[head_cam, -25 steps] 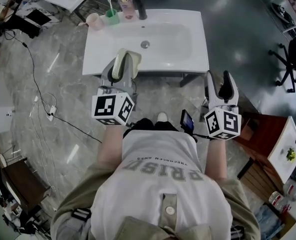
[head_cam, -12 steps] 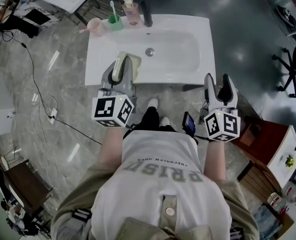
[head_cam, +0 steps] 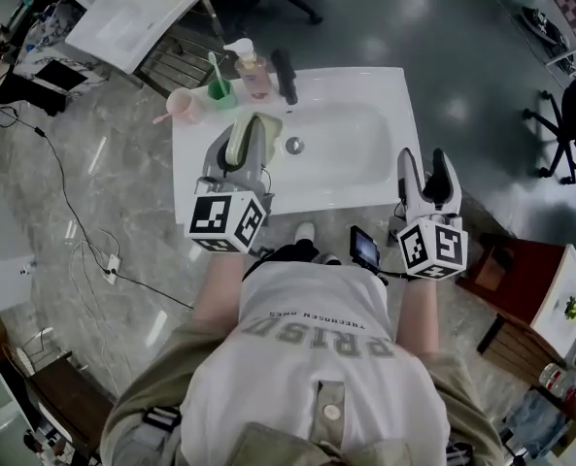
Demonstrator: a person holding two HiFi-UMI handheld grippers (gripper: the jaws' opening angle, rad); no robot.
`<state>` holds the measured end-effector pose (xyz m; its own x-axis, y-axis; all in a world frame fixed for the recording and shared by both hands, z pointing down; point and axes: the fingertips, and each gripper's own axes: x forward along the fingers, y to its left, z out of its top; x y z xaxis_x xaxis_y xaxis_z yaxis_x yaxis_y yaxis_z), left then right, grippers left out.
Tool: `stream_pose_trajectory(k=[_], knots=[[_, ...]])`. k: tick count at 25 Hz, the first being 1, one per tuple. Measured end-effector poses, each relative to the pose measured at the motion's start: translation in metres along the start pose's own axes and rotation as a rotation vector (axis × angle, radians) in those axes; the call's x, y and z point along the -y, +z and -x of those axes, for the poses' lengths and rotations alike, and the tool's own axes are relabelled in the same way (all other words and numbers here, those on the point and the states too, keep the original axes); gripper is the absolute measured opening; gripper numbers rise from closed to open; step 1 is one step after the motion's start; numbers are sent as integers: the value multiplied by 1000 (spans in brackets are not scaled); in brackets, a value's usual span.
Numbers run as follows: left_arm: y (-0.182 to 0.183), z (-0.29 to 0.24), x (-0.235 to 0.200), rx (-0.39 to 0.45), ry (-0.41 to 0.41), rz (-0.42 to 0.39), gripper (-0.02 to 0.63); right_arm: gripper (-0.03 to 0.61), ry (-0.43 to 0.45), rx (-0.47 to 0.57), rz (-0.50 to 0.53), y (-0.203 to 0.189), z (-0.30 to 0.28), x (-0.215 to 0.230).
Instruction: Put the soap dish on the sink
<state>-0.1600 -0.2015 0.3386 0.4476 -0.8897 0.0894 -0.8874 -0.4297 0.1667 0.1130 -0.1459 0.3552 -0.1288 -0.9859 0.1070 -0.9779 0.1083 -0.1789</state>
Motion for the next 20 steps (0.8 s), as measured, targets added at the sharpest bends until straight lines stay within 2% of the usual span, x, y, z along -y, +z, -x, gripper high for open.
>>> stream_pose_trajectory(k=[10,16,20], knots=[[-24,-33,5,-60,-44,63,12,273,-18,-65,13,-11,-17,8],[-35,-43,19,-64,6,90,12,273,58,-110,22,-17,-30,19],[-45,-50,29,-56,35,144,12,273,120,-139,-5,-26,-43,23]])
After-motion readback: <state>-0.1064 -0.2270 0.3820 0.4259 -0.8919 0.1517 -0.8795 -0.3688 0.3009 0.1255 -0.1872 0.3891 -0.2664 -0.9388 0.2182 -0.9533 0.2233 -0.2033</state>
